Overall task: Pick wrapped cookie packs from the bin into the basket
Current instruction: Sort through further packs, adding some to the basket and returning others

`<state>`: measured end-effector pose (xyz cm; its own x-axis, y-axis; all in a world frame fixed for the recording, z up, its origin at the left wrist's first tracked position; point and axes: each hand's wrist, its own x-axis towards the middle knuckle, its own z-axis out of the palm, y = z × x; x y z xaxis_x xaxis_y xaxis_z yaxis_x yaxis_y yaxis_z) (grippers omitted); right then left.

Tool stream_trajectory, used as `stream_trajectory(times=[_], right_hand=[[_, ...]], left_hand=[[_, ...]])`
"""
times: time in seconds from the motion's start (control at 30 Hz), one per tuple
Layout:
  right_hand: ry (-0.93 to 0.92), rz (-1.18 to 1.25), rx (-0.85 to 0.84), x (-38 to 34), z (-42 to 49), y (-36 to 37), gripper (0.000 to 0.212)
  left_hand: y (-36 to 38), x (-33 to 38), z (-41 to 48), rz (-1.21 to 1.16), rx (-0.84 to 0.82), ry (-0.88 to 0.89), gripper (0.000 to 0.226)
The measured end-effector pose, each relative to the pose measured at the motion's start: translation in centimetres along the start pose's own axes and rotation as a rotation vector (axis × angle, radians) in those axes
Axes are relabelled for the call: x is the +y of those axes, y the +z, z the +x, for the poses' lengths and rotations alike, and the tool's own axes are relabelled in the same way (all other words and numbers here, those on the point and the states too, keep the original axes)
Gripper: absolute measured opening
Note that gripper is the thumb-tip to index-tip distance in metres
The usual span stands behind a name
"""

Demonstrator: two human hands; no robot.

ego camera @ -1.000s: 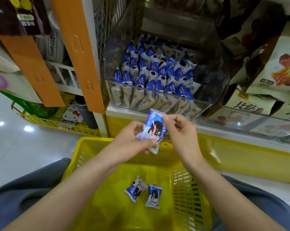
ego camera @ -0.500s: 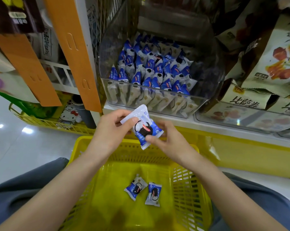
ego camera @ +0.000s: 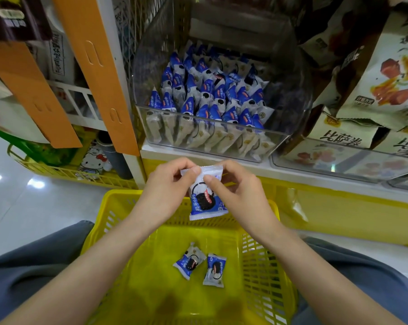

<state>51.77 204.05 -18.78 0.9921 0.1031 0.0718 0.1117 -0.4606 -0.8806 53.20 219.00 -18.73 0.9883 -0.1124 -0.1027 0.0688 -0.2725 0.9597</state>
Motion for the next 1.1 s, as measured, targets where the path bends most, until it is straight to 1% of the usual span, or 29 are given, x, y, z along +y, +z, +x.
stream_trajectory(times=[0.07, 0.13, 0.2, 0.27, 0.3, 0.33, 0.4, 0.43, 0.5, 0.53, 0.6, 0.67, 0.73, 0.8, 0.83, 0.9, 0.93, 0.97, 1.03, 1.07, 1.1], right_hand=[[-0.072, -0.108, 0.034, 0.0, -0.2, -0.1, 0.012], [-0.123, -0.160, 0.056, -0.1, -0.3, 0.0, 0.012], [-0.131, -0.196, 0.086, -0.1, -0.4, 0.0, 0.014], [-0.112, -0.208, 0.155, -0.1, -0.3, -0.1, 0.014], [-0.098, -0.188, 0.194, -0.2, -0.2, -0.3, 0.013], [-0.084, -0.152, 0.226, -0.2, -0.2, -0.4, 0.012], [-0.081, -0.071, 0.252, -0.3, -0.1, -0.7, 0.010], [-0.109, -0.057, 0.241, -0.3, -0.1, -0.7, 0.009], [-0.224, -0.086, 0.172, -0.2, -0.3, -0.7, 0.007], [-0.293, -0.119, 0.126, -0.1, -0.4, -0.6, 0.007], [-0.417, -0.211, 0.028, 0.2, -0.6, -0.4, 0.006], [-0.499, -0.299, -0.057, 0.4, -0.7, -0.4, 0.008], [-0.537, -0.333, -0.124, 0.4, -0.7, -0.5, 0.015], [-0.475, -0.316, -0.114, 0.2, -0.9, -0.4, 0.028], [-0.397, -0.269, -0.059, -0.1, -1.0, -0.3, 0.034], [-0.187, -0.102, 0.098, -0.5, -1.0, 0.0, 0.039], [-0.063, -0.004, 0.143, -0.7, -0.9, 0.0, 0.038], [0.065, 0.102, 0.130, -0.8, -0.7, 0.0, 0.036], [0.280, 0.353, -0.022, -0.6, -0.4, 0.0, 0.030], [0.356, 0.476, -0.089, -0.6, -0.5, 0.0, 0.029], [0.394, 0.569, -0.126, -0.6, -0.5, 0.1, 0.031]], left_hand=[[0.1, 0.1, 0.0, 0.006, 0.004, -0.005, 0.019], [0.1, 0.2, 0.1, -0.001, -0.001, -0.011, 0.019], [0.1, 0.3, 0.1, -0.018, 0.003, -0.004, 0.016], [0.2, 0.1, 0.2, 0.010, 0.039, -0.009, 0.013], [0.2, -0.1, 0.2, 0.022, 0.056, -0.047, 0.011], [0.1, -0.2, 0.2, -0.001, 0.052, -0.128, 0.012], [-0.1, 0.0, 0.4, -0.163, -0.057, -0.389, 0.031], [-0.3, 0.2, 0.4, -0.247, -0.137, -0.492, 0.042], [-0.6, 0.3, 0.3, -0.370, -0.226, -0.573, 0.051], [-0.7, 0.3, 0.2, -0.431, -0.223, -0.578, 0.049], [-0.6, 0.5, 0.1, -0.551, -0.160, -0.549, 0.037], [-0.4, 0.4, 0.0, -0.581, -0.089, -0.476, 0.021], [-0.3, 0.4, -0.1, -0.565, -0.038, -0.430, 0.021], [-0.2, 0.3, -0.3, -0.529, 0.005, -0.382, 0.022], [-0.2, 0.4, -0.3, -0.505, 0.034, -0.356, 0.022], [-0.2, 0.5, -0.2, -0.487, 0.083, -0.312, 0.022], [-0.2, 0.5, -0.2, -0.483, 0.078, -0.289, 0.022], [-0.1, 0.5, -0.3, -0.472, 0.053, -0.263, 0.022], [0.2, 0.4, -0.5, -0.434, -0.012, -0.200, 0.021], [0.3, 0.3, -0.6, -0.393, -0.023, -0.161, 0.022], [0.5, 0.2, -0.7, -0.315, -0.007, -0.108, 0.022]])
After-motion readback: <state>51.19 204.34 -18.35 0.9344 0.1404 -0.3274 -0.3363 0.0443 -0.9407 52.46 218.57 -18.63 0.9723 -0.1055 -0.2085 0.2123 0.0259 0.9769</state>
